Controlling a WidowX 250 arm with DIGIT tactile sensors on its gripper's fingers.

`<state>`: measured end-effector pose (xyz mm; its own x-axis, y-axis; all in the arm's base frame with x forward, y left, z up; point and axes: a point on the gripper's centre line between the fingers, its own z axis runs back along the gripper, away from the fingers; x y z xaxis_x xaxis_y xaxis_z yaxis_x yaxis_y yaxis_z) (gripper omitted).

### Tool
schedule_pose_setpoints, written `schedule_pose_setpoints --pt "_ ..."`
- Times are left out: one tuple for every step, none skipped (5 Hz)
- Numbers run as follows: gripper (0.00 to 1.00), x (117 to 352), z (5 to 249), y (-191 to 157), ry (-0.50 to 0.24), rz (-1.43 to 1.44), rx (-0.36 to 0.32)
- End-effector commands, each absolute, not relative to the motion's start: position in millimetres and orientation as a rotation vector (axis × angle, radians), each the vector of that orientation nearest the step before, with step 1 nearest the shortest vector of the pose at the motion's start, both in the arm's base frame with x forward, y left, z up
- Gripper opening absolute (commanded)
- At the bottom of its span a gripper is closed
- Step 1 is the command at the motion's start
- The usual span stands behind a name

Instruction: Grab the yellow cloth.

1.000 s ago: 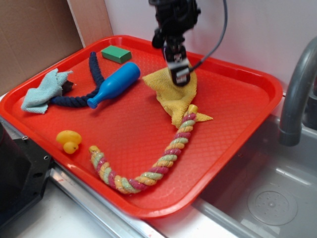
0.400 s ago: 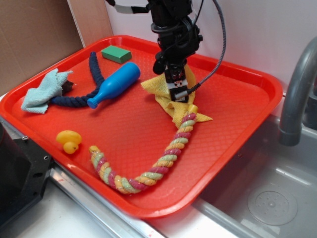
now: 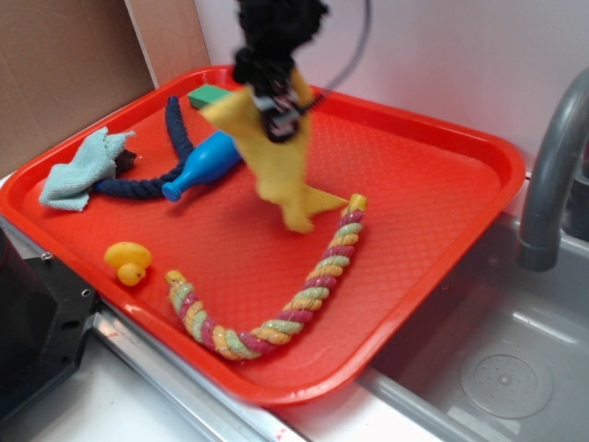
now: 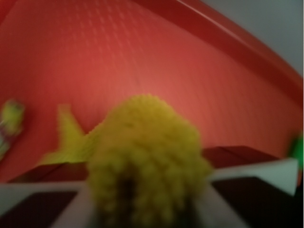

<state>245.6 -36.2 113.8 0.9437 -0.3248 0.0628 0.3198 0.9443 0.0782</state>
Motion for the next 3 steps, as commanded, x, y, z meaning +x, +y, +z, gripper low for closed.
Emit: schedule_pose_setpoints --pt "0.00 211 196 -33 -0.026 0.063 -0.105" --pt "0.00 213 219 -64 -0.040 0.002 -0.054" --pt "0.00 215 221 -80 -0.039 -0.013 0.011"
